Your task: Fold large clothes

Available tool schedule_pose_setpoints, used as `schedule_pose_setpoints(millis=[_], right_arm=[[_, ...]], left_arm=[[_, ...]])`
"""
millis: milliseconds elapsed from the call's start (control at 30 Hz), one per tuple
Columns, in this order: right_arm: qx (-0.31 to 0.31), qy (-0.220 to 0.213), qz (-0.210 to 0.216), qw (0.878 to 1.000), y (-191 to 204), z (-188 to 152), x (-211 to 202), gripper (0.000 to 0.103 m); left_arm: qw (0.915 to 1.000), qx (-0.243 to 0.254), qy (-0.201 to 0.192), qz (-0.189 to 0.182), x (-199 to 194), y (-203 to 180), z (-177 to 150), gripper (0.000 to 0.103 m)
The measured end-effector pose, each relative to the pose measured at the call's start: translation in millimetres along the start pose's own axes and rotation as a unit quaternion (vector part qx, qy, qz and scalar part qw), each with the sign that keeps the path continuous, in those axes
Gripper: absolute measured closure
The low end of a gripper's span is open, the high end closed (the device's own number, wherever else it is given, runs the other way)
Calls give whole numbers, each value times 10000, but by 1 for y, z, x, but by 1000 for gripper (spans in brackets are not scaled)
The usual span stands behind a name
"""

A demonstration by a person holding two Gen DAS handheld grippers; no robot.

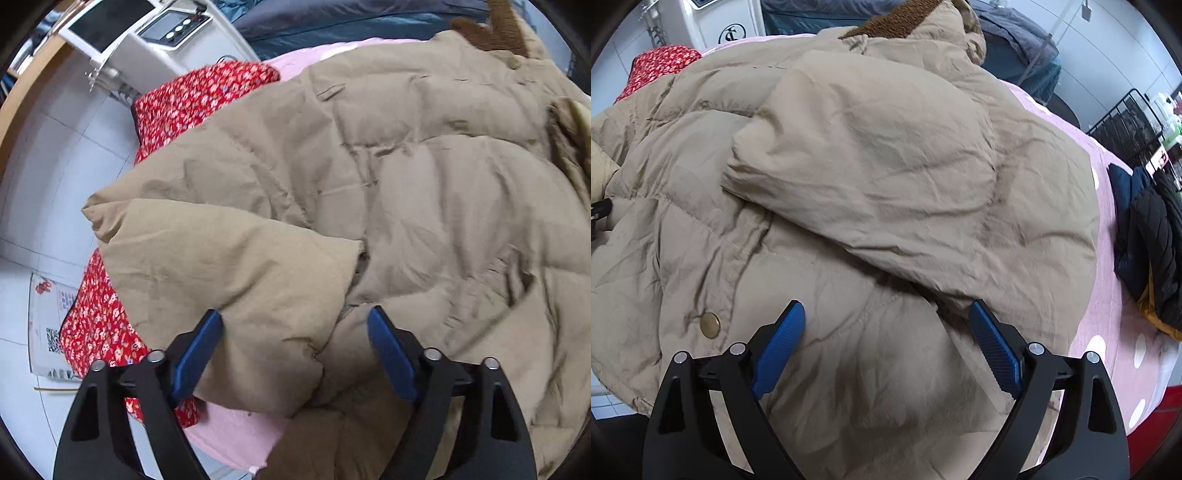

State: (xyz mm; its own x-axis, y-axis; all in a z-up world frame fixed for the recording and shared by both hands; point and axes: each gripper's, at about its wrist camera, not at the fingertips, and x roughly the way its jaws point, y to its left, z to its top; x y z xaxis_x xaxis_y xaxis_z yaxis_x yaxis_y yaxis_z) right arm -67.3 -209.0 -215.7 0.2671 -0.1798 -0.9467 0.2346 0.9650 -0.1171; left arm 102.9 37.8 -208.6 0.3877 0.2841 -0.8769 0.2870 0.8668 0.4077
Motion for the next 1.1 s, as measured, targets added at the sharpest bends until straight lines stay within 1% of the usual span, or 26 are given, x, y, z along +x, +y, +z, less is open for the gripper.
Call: schedule_pose_setpoints(millis=[67,100,133,167,200,233,300,367,400,500,567,600,633,700,733,767,833,900,933,967,1033,1067,1100], right_arm=[[81,45,0,10000,-5,-4,1,14],[129,68,7,9999,-6,-7,1,14],[189,91,26,9998,-9,-9,1,14],[248,99,45,9996,-12,-10,1,14],[287,104,54,9995,-13,-11,1,14],[342,110,68,9993,-15,-12,1,14],[415,100,99,9990,-18,-12,0,14],[447,79,113,9989,-20,-10,0,14],[439,69,115,9989,-19,-9,0,14],[357,53,147,9992,-17,-4,0,14],[268,47,169,9995,-11,-3,1,14],[237,44,164,9996,-9,-3,0,14],[190,34,151,9997,-7,-2,0,14],[143,-1,135,9998,-6,-1,-2,14],[145,-14,128,9998,-6,-1,-2,14],[151,-18,125,9998,-6,-1,-3,14],[200,5,134,9997,-8,-2,-3,14],[283,26,190,9994,-10,-3,-5,14],[341,22,254,9991,-13,-2,-6,14],[373,7,276,9989,-14,-3,-7,14],[406,4,255,9989,-16,-4,-7,14],[413,27,256,9988,-16,-5,-6,14],[427,70,265,9987,-17,-6,-4,14]], left_arm=[[9998,-168,-22,-69,2,11,5,45],[9996,-258,-50,-92,1,20,7,57],[9993,-342,-68,-158,0,29,9,67],[9988,-425,-86,-234,-2,38,10,71],[9978,-553,-115,-344,-4,48,12,78],[9961,-740,-167,-453,-9,63,15,81],[9925,-1018,-306,-595,-21,87,19,84],[9857,-1364,-652,-741,-43,119,27,88],[9841,-1422,-799,-697,-54,128,32,91],[9799,-1478,-1147,-692,-84,145,46,93],[9746,-1510,-1380,-912,-106,150,58,93],[9727,-1500,-1454,-1013,-113,148,63,97],[9687,-1457,-1627,-1179,-126,144,70,102],[9646,-1326,-1848,-1334,-141,132,79,103],[9626,-1180,-1985,-1416,-151,118,86,103],[9619,-1094,-2033,-1462,-156,108,89,103],[9621,-840,-2064,-1568,-163,82,98,102],[9616,-782,-2042,-1658,-169,61,97,102],[9618,-791,-1978,-1717,-168,53,97,99],[9635,-787,-1881,-1736,-164,49,96,92],[9692,-818,-1704,-1580,-150,45,91,43],[9731,-831,-1581,-1459,-142,42,86,39],[9771,-799,-1441,-1348,-133,40,79,39]])
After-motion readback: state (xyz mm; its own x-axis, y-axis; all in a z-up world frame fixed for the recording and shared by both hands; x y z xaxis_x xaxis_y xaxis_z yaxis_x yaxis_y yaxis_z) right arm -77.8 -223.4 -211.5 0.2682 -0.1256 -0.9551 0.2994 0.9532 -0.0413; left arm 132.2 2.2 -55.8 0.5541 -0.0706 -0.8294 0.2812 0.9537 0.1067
